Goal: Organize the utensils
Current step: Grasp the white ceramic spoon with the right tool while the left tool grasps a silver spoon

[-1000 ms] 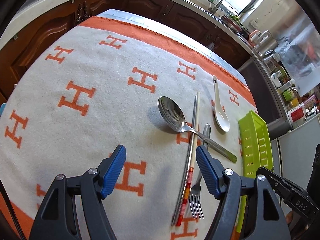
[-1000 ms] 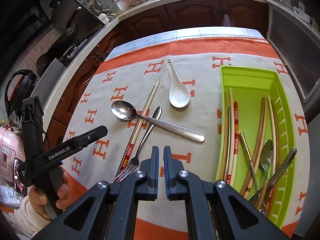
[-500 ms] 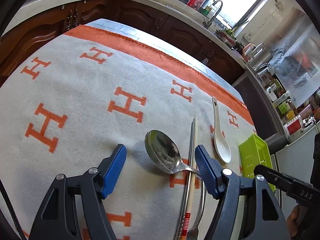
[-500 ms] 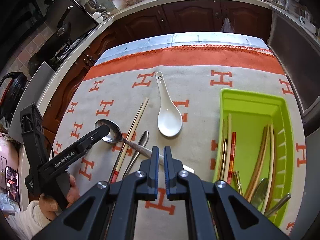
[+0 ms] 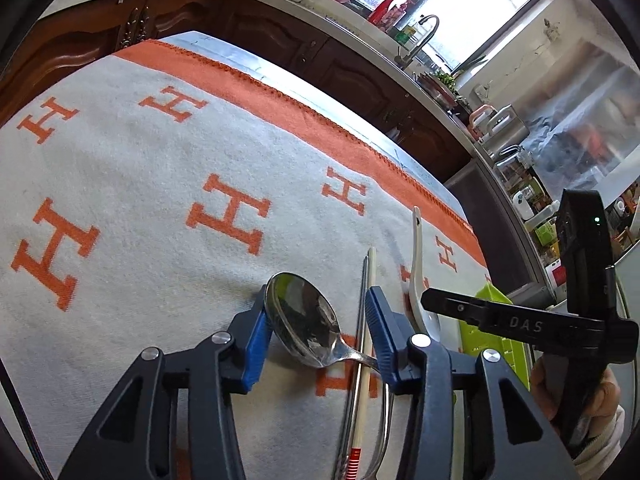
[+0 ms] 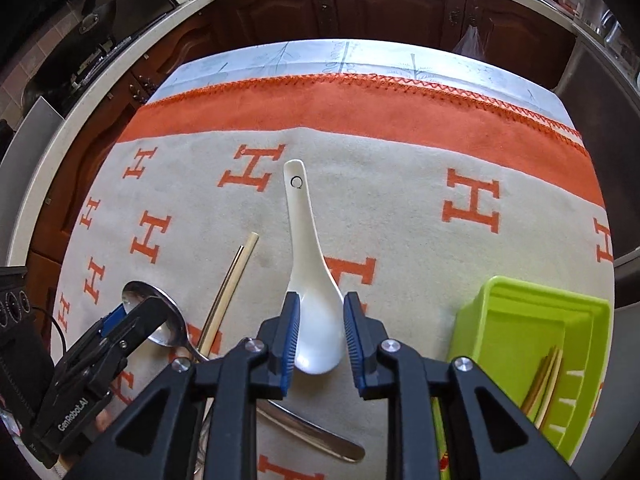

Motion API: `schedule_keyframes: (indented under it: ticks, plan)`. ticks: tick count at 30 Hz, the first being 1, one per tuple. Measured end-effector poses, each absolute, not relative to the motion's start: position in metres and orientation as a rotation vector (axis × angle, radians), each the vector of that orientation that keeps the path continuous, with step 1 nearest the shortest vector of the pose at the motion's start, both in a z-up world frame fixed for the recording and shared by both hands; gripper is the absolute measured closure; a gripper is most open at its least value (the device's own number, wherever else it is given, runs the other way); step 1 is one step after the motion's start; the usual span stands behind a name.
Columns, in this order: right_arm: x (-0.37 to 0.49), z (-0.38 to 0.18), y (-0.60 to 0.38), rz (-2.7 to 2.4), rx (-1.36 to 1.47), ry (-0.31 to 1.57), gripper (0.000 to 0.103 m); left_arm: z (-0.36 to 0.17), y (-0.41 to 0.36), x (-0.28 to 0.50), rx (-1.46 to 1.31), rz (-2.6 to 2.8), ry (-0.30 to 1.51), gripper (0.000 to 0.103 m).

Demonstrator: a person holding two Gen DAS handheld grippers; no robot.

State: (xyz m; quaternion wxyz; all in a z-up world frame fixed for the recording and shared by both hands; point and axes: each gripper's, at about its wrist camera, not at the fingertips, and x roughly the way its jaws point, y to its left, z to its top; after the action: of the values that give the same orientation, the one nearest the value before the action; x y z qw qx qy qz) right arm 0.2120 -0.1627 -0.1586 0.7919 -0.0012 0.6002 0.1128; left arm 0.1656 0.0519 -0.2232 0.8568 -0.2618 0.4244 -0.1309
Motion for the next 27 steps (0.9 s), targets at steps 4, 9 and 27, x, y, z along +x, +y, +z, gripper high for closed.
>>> schedule_keyframes:
  ticks: [4,9,27]
  plan:
    - [0.216,-0.169,-0.163,0.239,-0.012,1.331,0.079,-0.224,0.050,0.165,-0.556,-0.280,0.888,0.060]
    - [0.214,-0.171,-0.159,0.248,-0.036,1.317,0.077,-0.231,0.048,0.169,-0.591,-0.300,0.912,0.078]
    - [0.183,-0.148,-0.189,0.262,0.177,1.192,0.101,-0.189,0.050,0.164,-0.621,-0.421,0.904,0.101]
